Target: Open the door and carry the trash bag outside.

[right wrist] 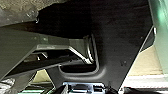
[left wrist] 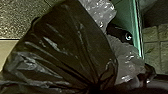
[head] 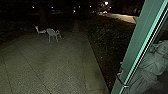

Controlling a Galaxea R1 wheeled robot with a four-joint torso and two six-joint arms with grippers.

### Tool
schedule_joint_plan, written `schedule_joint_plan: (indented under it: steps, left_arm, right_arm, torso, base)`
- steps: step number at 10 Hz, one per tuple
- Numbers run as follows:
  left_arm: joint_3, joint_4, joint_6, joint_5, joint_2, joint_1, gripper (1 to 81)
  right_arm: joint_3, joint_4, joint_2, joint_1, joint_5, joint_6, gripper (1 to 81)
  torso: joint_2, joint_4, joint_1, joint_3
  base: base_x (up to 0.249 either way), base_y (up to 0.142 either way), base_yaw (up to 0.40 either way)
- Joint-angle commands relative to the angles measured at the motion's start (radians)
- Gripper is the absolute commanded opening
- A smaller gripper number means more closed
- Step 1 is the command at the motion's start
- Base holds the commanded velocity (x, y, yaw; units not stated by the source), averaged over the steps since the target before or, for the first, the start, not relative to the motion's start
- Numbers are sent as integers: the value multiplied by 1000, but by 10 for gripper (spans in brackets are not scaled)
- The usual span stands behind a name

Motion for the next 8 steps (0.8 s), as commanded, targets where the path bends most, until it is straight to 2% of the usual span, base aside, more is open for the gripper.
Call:
schedule_joint_plan:
  steps: [1, 2, 3, 5, 6, 7, 8]
  left_arm:
    - [14, -50, -5, 72, -27, -49, 10]
    - [16, -87, -5, 72, -41, -68, 10]
    - [16, -122, -5, 72, -56, -91, 10]
    - [16, -179, -5, 93, -98, -146, 10]
    - [16, -204, -6, 122, -119, -180, 10]
    - [16, -225, -5, 138, -138, -201, 10]
    - [16, -242, -5, 141, -153, -223, 10]
  right_arm:
    - [13, -10, -3, 30, -46, 0, 811]
    - [13, -10, -2, 30, -46, 0, 811]
    - [12, -10, -2, 30, -46, 0, 811]
    - [9, -9, 0, 30, -46, 1, 811]
    - [10, -10, 0, 30, -46, 1, 811]
    - [9, -10, 3, 30, -46, 1, 811]
    - [9, -10, 4, 31, -46, 0, 811]
  torso:
    - [0, 0, 0, -73]
    - [0, 0, 0, -103]
    - [0, 0, 0, -56]
    - [1, 0, 1, -94]
    - [1, 81, 1, -102]
    - [1, 101, 1, -103]
    - [2, 116, 1, -104]
  base:
    - [0, 0, 0]
    - [0, 0, 0]
    - [0, 0, 0]
    - [0, 0, 0]
    - [0, 0, 0]
    - [0, 0, 0]
    - [0, 0, 0]
